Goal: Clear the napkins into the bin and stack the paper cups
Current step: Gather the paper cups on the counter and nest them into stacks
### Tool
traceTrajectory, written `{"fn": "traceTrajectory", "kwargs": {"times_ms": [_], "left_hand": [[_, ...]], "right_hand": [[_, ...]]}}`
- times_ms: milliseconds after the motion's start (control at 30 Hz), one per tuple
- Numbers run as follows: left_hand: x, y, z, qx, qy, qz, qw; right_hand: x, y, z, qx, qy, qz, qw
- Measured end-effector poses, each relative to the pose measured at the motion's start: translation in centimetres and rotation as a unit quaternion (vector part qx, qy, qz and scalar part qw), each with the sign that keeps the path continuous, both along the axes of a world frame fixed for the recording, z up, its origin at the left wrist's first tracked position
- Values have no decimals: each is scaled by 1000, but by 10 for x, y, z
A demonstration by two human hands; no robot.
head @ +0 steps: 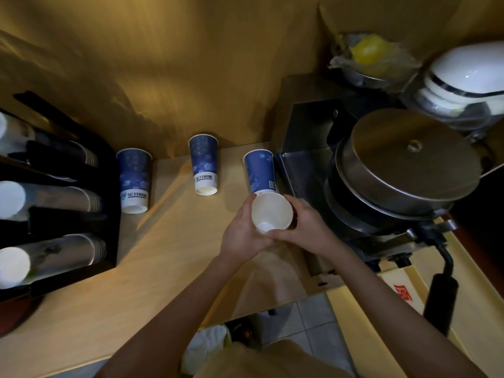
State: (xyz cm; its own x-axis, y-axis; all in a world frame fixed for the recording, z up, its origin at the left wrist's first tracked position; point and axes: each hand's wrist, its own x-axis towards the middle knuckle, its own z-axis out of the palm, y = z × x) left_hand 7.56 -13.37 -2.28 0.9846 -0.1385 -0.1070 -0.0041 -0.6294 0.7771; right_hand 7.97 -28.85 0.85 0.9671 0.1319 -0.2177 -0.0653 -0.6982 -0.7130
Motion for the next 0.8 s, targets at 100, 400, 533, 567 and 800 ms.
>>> {"fn": "traceTrajectory", "kwargs": {"times_ms": [100, 400, 533, 567, 800], "left_hand": [[-2, 0, 0, -2, 10, -2, 1000], [2, 13, 21, 163, 12, -91, 982], [11, 44, 38, 286, -24, -110, 952], [15, 54, 42, 302, -34, -93, 948], [63, 141, 54, 379, -53, 32, 923]], "right_hand": [[7, -1, 9, -17, 11, 12, 1000], [43, 16, 29, -159, -23, 70, 985], [65, 32, 38, -183, -42, 115, 975], [71, 38, 40, -186, -53, 121, 974], [127, 88, 48, -228, -137, 166, 950]]}}
